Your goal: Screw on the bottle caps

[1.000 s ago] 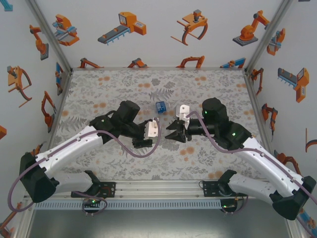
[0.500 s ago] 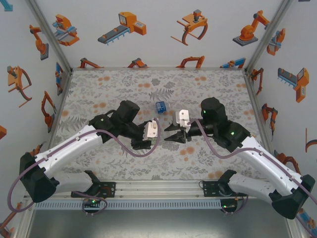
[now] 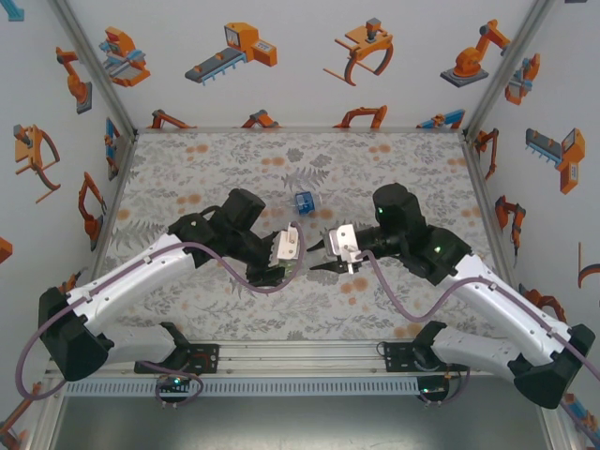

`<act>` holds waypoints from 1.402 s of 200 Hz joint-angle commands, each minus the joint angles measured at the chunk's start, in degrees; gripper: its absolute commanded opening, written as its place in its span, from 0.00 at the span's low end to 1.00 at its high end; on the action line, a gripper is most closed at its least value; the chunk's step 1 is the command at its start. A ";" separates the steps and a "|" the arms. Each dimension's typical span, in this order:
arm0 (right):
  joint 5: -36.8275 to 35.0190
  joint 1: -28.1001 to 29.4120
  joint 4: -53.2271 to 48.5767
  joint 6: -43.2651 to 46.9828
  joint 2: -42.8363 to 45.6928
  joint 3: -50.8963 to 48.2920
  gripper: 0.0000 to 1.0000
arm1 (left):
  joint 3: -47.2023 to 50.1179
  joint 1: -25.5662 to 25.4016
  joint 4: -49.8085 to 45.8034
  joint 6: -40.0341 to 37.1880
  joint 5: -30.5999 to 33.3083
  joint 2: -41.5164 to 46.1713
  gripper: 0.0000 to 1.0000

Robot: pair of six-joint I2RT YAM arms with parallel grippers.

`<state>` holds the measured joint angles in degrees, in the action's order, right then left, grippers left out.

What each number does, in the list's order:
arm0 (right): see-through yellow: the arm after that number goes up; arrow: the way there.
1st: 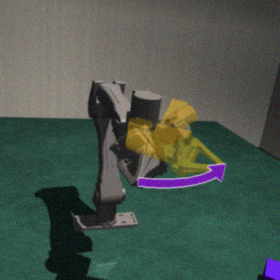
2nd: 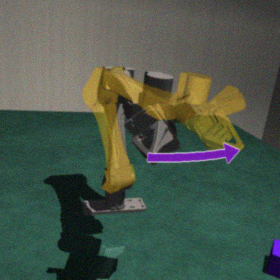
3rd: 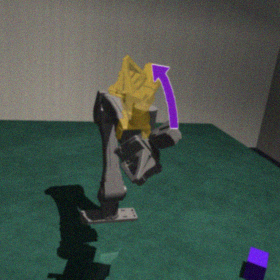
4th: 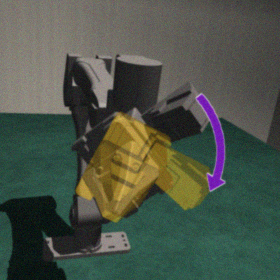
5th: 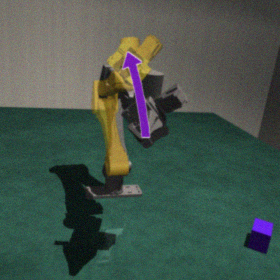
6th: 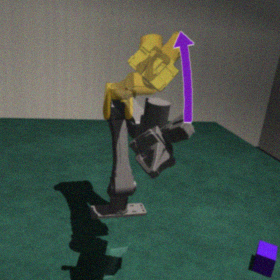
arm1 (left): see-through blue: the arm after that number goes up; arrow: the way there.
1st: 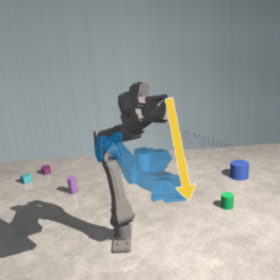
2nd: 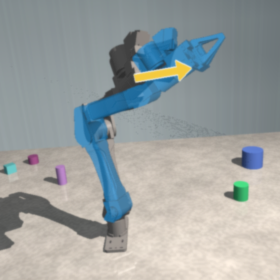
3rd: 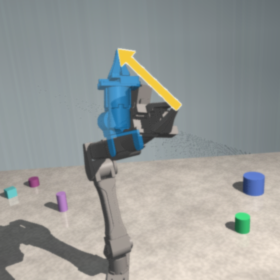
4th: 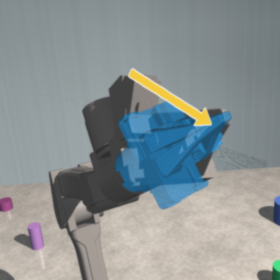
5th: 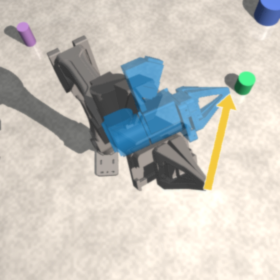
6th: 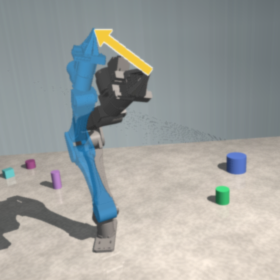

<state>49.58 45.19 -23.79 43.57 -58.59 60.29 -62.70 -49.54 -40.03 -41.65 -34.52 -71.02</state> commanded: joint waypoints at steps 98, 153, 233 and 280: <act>-19.47 1.24 23.28 -60.70 1.54 -9.85 0.00 | 3.35 -1.00 19.33 5.67 -2.71 5.31 0.00; -33.63 1.37 8.68 -99.12 0.56 -7.36 0.00 | 6.17 -1.04 25.42 9.00 3.41 5.38 0.00; -43.02 1.66 -0.47 -104.56 -0.67 -3.06 0.00 | 4.90 -1.00 26.88 13.62 7.04 2.86 0.00; -47.81 1.71 6.26 -101.19 0.32 -3.83 0.00 | 3.17 -1.00 28.46 23.62 9.78 1.42 0.00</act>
<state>5.65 46.17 -16.80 -60.77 -58.13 57.17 -55.79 -50.17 -20.32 -25.43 -24.21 -70.00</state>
